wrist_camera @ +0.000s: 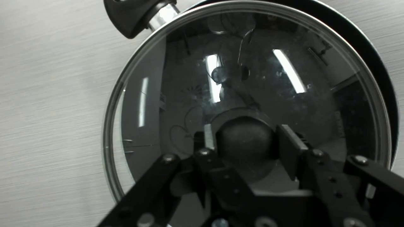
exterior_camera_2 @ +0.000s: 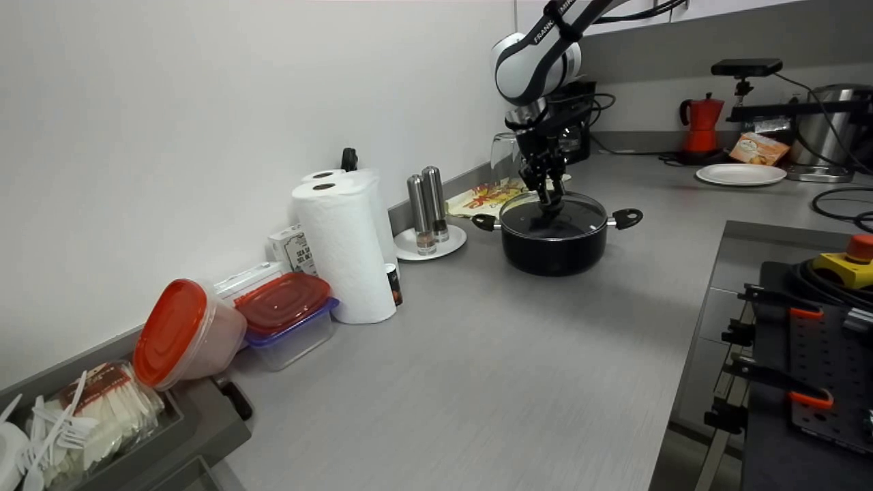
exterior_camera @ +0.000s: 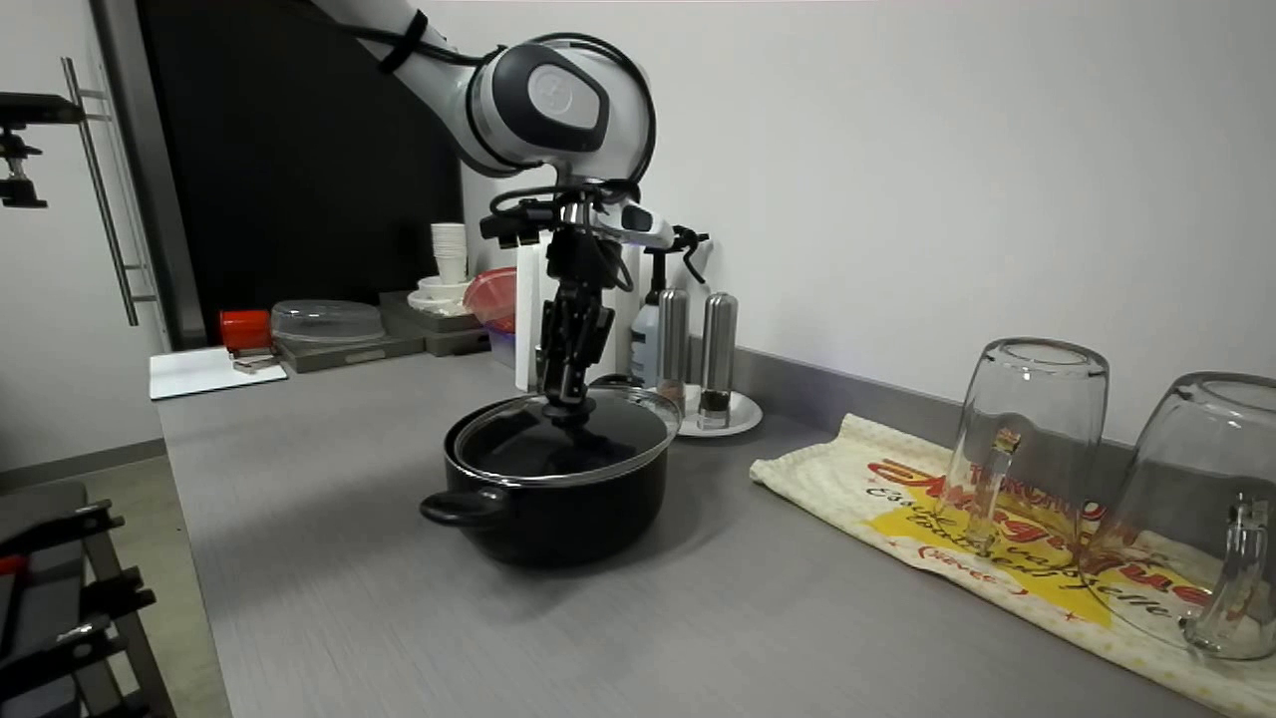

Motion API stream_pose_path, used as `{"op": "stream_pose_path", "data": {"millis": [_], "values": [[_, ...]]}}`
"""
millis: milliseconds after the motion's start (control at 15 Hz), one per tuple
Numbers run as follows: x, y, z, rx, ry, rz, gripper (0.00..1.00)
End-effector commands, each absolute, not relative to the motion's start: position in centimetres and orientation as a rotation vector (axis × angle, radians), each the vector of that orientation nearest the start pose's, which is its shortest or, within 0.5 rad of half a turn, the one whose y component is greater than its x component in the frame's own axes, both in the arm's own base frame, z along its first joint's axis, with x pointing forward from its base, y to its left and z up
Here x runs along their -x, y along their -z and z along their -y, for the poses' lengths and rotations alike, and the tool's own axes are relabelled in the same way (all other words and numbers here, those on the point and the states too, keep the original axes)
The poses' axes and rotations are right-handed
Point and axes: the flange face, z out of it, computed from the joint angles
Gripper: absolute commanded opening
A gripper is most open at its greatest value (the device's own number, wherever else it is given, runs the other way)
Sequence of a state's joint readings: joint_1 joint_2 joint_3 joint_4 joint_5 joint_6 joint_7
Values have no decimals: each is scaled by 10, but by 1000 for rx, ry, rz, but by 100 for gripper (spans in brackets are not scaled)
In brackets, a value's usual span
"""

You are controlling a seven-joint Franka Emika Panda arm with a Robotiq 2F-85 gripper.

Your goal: Pick lid from the pot and put it on the table

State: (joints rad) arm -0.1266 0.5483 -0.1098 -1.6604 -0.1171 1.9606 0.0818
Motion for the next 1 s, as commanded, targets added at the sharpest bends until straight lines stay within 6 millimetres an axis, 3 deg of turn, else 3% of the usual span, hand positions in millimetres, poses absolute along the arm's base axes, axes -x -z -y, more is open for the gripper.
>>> {"op": "stream_pose_path", "data": {"millis": [0, 600, 933], "values": [[-635, -299, 147, 3217, -396, -407, 25], [-619, -411, 73, 3235, -247, -220, 25], [-616, -440, 8, 3254, -183, -17, 25]]}}
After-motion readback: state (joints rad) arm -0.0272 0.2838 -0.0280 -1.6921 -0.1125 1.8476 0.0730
